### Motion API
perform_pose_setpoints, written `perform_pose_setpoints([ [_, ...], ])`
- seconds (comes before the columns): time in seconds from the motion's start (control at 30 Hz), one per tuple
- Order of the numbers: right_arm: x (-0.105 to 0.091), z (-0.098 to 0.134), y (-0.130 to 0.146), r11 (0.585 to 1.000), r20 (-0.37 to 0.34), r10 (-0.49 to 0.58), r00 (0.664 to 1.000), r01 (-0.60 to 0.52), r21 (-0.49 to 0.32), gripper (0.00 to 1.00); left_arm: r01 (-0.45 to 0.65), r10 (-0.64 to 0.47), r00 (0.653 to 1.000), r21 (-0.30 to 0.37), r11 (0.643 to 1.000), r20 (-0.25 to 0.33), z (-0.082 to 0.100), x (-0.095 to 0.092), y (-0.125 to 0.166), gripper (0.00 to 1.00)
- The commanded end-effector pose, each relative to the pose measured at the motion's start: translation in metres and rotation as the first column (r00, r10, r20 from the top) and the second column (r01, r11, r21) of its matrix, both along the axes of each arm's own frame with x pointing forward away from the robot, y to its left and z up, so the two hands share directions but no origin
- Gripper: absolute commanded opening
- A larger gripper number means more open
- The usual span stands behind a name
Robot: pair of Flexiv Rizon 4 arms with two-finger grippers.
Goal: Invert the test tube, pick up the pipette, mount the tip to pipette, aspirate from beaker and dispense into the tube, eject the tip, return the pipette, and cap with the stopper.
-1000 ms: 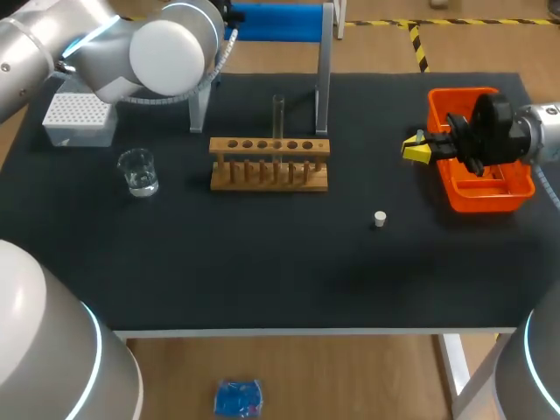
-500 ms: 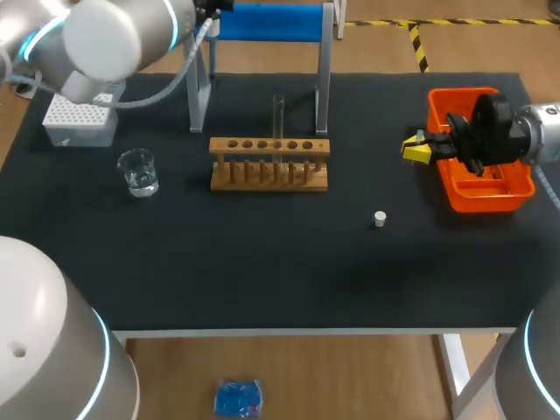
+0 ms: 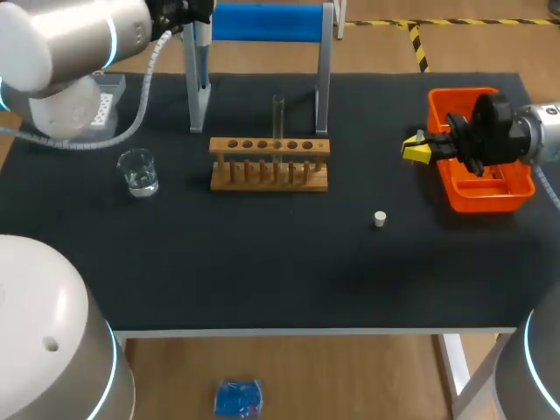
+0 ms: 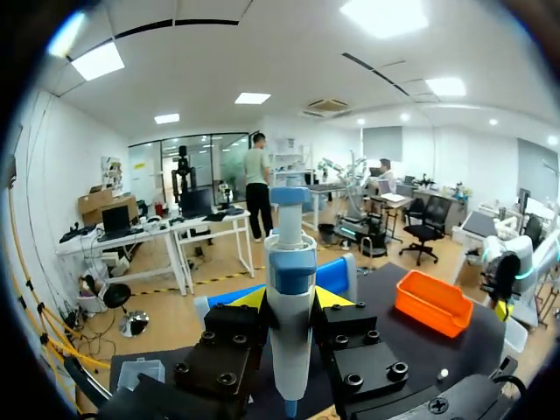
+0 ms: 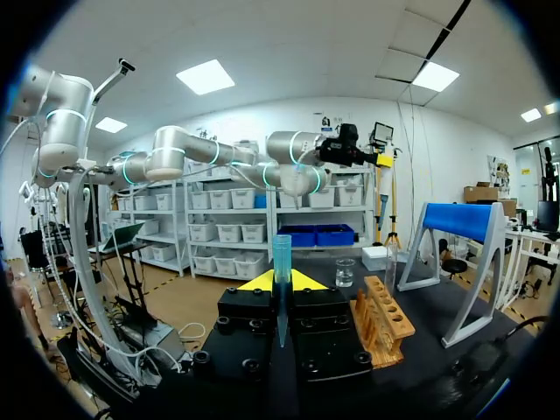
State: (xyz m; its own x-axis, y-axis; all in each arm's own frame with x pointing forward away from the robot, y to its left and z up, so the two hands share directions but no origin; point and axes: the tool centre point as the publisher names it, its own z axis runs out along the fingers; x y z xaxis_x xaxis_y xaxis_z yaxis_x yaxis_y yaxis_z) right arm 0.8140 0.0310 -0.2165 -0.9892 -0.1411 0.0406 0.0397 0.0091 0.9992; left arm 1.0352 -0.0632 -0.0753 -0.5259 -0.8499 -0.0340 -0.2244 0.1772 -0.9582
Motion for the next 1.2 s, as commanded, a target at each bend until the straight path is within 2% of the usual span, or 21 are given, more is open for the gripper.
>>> perform_pose_setpoints([
  [0.03,0.000,0.001,-0.001,1.000,-0.001,0.002,1.000,-0.002,-0.002,0.00,0.261,-0.262,0.963,-0.027,0.965,-0.056,0.013,-0.033,0.015,0.00],
  [0.1,0.000,0.001,-0.001,1.000,-0.001,0.002,1.000,-0.002,-0.002,0.00,0.326,-0.327,0.942,-0.019,0.945,-0.070,0.014,-0.042,0.014,0.00],
  [0.13,0.000,0.001,-0.001,1.000,-0.001,0.002,1.000,-0.002,-0.002,0.00,0.356,-0.354,0.932,0.006,0.935,-0.081,0.013,-0.048,0.014,0.00],
  [0.17,0.000,0.001,-0.001,1.000,-0.001,0.002,1.000,-0.002,-0.002,0.00,0.344,-0.339,0.935,0.035,0.938,-0.100,0.012,-0.052,0.014,0.00],
  [0.9,0.000,0.001,-0.001,1.000,-0.001,0.002,1.000,-0.002,-0.002,0.00,0.344,-0.339,0.935,0.035,0.938,-0.100,0.012,-0.052,0.014,0.00],
  [1.07,0.000,0.001,-0.001,1.000,-0.001,0.002,1.000,-0.002,-0.002,0.00,0.451,-0.450,0.892,0.060,0.890,-0.038,0.027,-0.072,0.001,0.00],
  [1.17,0.000,0.001,-0.001,1.000,-0.001,0.002,1.000,-0.002,-0.002,0.00,0.507,-0.504,0.862,0.078,0.859,-0.048,0.039,-0.085,-0.004,0.00],
  [1.2,0.000,0.001,-0.001,1.000,-0.001,0.002,1.000,-0.002,-0.002,0.00,0.521,-0.520,0.853,0.078,0.850,-0.033,0.043,-0.090,-0.008,0.00],
])
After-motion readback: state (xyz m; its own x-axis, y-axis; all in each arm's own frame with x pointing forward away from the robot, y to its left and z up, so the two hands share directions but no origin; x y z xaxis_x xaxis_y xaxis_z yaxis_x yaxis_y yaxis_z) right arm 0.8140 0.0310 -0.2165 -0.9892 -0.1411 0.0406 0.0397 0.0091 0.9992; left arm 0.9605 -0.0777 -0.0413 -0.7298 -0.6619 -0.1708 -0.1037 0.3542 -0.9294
